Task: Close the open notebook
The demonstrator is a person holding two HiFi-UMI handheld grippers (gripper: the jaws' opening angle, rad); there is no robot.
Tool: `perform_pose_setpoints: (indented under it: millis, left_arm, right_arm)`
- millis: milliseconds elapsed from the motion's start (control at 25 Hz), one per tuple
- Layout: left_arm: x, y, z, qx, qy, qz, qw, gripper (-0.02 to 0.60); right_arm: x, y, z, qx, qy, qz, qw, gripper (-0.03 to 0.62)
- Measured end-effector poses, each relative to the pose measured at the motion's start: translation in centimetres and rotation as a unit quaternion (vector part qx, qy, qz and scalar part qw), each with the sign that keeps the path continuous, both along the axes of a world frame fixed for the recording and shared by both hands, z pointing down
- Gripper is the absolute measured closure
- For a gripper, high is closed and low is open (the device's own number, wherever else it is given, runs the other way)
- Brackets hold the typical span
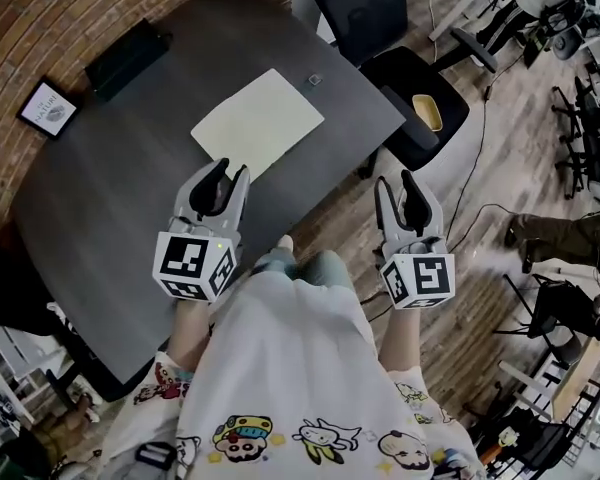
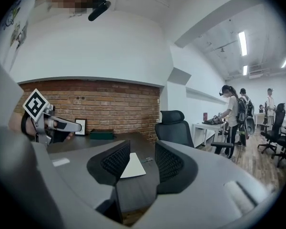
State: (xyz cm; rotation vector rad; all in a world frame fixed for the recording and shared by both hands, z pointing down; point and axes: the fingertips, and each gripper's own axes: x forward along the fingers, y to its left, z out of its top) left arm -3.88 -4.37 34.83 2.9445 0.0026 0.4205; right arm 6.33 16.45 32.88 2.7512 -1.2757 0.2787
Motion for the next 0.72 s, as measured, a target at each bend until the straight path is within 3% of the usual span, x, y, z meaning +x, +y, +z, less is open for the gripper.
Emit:
perform_pose_setpoints:
  millis: [200, 400, 720]
  left_arm:
    - [1.6, -1.1, 0.8, -0.005, -0.012, -0.029, 0.9995, 0.459]
    - [3.4, -2.8, 2.1, -0.006, -0.017, -0.093, 0.9955, 0.448]
    - [7.8, -6.5, 1.3, 0.002, -0.016, -0.244, 0.9697, 0.443]
  right_arm:
    - [3.0, -2.3, 0.8, -0.006, -0.015, -0.037, 0.999, 0.419]
    - [7.6, -5.2, 2.3, -0.007, -0.019, -0.094, 0.995, 0.405]
    - [16.9, -13.2, 2.4, -0.008, -0.027, -0.245, 0.969, 0.404]
